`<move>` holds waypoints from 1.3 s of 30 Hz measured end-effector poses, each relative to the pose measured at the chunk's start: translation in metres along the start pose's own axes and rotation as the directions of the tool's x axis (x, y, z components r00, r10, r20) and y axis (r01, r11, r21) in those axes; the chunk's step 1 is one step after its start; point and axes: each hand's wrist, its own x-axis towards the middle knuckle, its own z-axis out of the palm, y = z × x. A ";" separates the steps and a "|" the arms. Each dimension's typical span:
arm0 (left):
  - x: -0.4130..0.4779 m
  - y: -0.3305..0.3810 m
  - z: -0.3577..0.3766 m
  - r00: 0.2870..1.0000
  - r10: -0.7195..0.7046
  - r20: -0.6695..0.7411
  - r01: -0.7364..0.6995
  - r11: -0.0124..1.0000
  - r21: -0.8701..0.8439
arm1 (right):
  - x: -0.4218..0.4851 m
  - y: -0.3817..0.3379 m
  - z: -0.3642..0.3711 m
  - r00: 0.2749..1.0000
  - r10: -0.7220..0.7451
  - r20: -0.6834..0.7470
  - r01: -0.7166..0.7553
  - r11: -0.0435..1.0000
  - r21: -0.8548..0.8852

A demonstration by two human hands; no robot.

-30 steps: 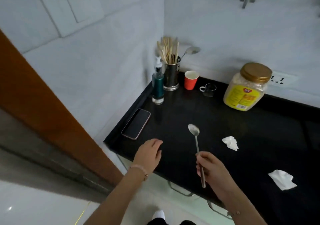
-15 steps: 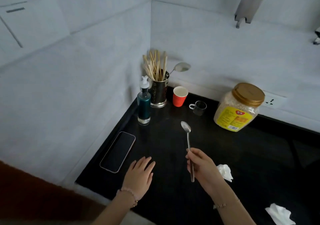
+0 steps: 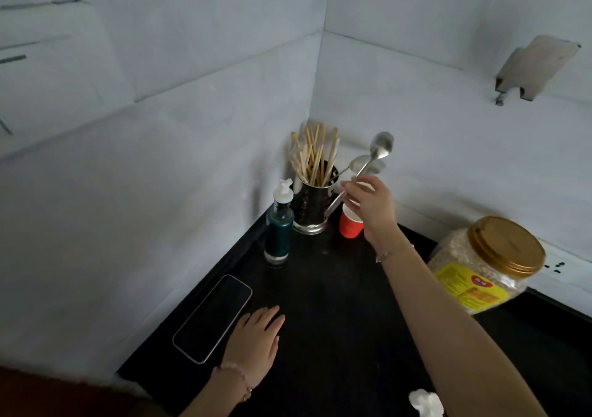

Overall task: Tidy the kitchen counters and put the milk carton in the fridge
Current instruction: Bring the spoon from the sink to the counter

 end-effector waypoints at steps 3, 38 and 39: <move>0.000 0.000 0.004 1.000 0.016 0.015 -0.017 0.999 0.039 | 0.031 -0.012 0.012 0.990 -0.134 -0.050 0.126 0.982 -0.140; 0.009 0.006 0.000 0.981 -0.069 0.180 0.073 0.997 -0.014 | 0.047 0.024 0.008 0.982 -0.187 0.038 0.171 0.774 -0.610; 0.008 0.006 0.000 0.983 -0.067 0.174 0.070 0.997 -0.012 | 0.042 0.024 0.003 0.981 -0.189 0.045 0.176 0.770 -0.614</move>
